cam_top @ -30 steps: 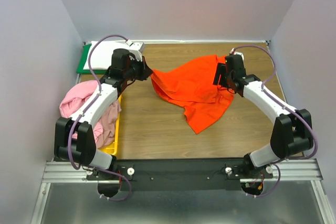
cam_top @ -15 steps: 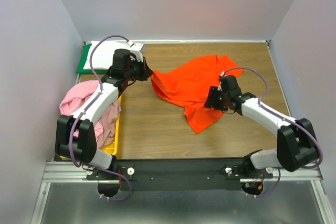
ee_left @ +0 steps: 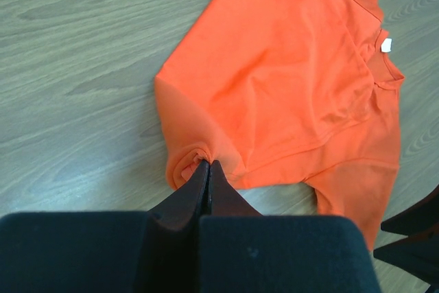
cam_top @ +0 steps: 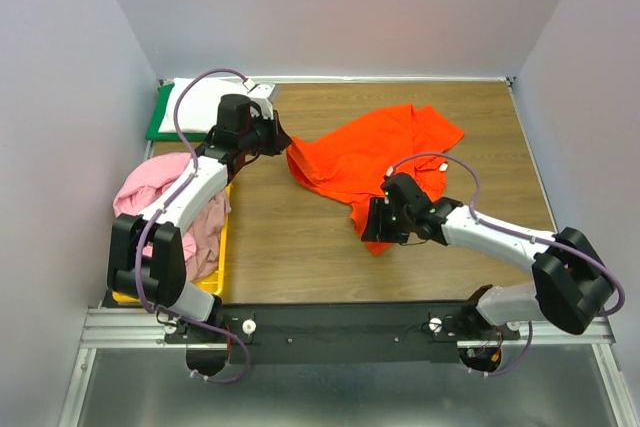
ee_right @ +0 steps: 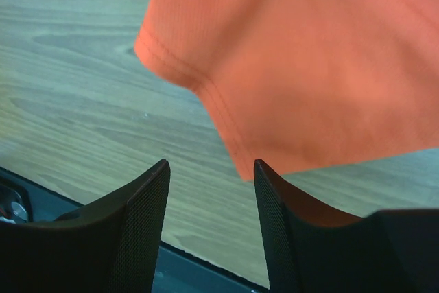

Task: Fold and stack the t-shirts
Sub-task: Flatten the tshirt out

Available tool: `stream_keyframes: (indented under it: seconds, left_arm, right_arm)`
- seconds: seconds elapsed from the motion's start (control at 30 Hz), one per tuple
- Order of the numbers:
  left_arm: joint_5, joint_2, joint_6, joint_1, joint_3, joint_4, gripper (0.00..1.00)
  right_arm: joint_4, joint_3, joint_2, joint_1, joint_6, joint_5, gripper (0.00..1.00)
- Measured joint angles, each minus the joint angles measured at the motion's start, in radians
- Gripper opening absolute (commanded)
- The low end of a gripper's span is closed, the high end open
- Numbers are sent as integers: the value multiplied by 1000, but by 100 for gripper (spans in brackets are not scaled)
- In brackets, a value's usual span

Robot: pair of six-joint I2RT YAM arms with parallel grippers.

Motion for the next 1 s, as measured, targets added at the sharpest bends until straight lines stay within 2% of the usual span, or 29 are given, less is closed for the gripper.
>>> stream_keyframes:
  seconds: [0.3, 0.57, 0.7, 0.87, 0.9, 0.93, 1.0]
  left_arm:
    - [-3, 0, 0, 0, 0, -1, 0]
    - [-3, 0, 0, 0, 0, -2, 0]
    - [-4, 0, 0, 0, 0, -2, 0]
    - [-5, 3, -1, 0, 0, -2, 0]
    - [-5, 6, -2, 0, 0, -2, 0]
    - [-5, 11, -4, 0, 0, -1, 0]
    - [-5, 18, -8, 0, 0, -1, 0]
  right_arm:
    - [-93, 0, 0, 86, 69, 83, 55]
    - [-128, -1, 45, 96, 93, 162, 51]
    - [-123, 0, 76, 96, 94, 178, 46]
    - [-122, 0, 82, 95, 91, 192, 25]
    - [-122, 0, 84, 95, 91, 200, 19]
    - [-122, 0, 87, 95, 92, 207, 8]
    - [-119, 0, 89, 96, 92, 218, 0]
